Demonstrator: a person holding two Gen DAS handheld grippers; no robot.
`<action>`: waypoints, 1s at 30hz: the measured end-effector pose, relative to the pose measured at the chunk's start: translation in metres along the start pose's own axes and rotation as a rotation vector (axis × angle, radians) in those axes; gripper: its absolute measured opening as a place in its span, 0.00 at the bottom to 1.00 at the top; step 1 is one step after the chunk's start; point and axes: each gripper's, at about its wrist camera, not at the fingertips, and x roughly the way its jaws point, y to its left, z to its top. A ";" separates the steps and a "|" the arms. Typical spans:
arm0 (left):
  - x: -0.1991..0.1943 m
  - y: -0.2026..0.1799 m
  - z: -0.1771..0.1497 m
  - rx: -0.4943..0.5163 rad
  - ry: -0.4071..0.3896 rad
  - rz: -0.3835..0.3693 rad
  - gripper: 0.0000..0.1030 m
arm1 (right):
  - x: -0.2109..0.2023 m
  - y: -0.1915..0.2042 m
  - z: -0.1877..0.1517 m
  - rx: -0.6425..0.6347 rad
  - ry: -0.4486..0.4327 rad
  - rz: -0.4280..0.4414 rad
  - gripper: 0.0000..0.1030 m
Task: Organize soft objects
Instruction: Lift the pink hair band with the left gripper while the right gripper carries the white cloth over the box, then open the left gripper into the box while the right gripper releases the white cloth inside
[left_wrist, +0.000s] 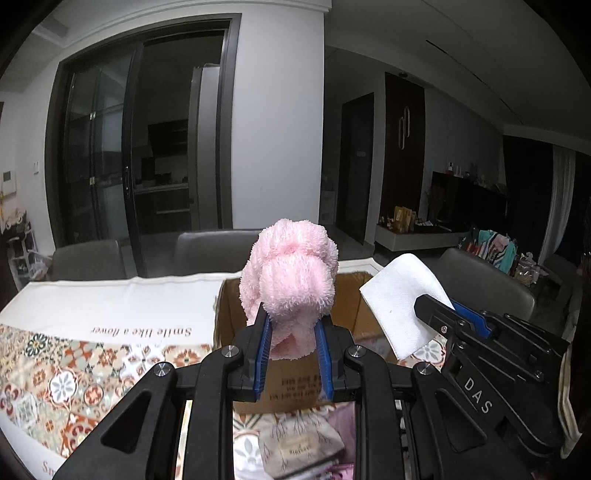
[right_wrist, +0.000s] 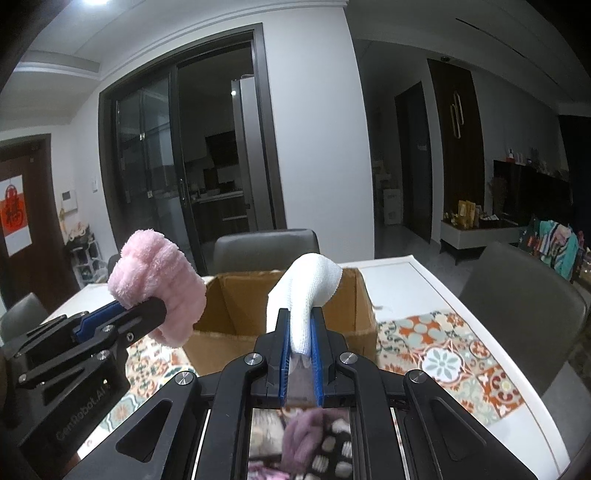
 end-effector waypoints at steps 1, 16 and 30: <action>0.004 0.000 0.003 0.004 -0.005 0.004 0.23 | 0.003 0.000 0.003 0.000 -0.002 0.003 0.11; 0.089 0.008 0.017 -0.004 0.117 -0.004 0.23 | 0.064 -0.002 0.019 -0.046 0.022 0.000 0.11; 0.149 0.009 0.002 0.017 0.310 0.009 0.30 | 0.119 -0.010 0.016 -0.061 0.157 -0.004 0.11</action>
